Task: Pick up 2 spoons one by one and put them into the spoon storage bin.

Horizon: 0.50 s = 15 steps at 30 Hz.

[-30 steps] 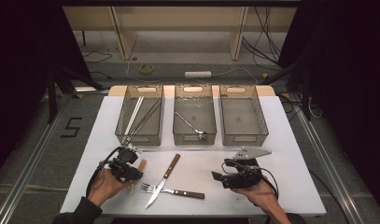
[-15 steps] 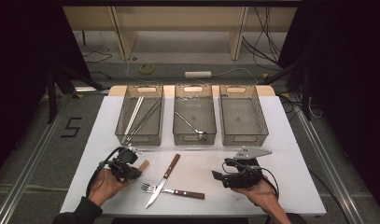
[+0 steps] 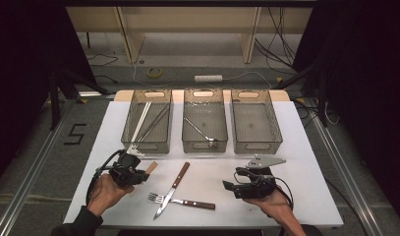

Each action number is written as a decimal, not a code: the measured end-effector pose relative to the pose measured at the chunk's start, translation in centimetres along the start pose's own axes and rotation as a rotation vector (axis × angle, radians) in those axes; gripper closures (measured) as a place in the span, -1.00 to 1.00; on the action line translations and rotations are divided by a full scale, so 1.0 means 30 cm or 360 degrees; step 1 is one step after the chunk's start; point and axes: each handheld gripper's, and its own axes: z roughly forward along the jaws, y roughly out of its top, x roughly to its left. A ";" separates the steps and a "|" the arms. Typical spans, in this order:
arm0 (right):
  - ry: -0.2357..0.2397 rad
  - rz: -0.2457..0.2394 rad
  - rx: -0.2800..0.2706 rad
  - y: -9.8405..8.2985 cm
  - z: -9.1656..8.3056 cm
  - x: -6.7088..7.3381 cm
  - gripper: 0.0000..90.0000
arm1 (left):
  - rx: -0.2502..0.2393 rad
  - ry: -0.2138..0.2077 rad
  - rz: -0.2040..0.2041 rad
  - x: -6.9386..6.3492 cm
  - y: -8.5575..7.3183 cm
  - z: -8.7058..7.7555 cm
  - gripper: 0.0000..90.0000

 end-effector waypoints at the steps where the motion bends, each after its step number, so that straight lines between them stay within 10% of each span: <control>1: 0.0001 0.0004 0.0002 -0.001 0.000 0.000 -0.32 | -0.0019 -0.0016 -0.0009 0.000 0.002 -0.006 0.74; 15: 0.0007 0.0005 -0.0001 -0.002 -0.002 0.001 -0.32 | -0.0191 -0.0113 -0.0015 0.003 0.047 -0.066 0.74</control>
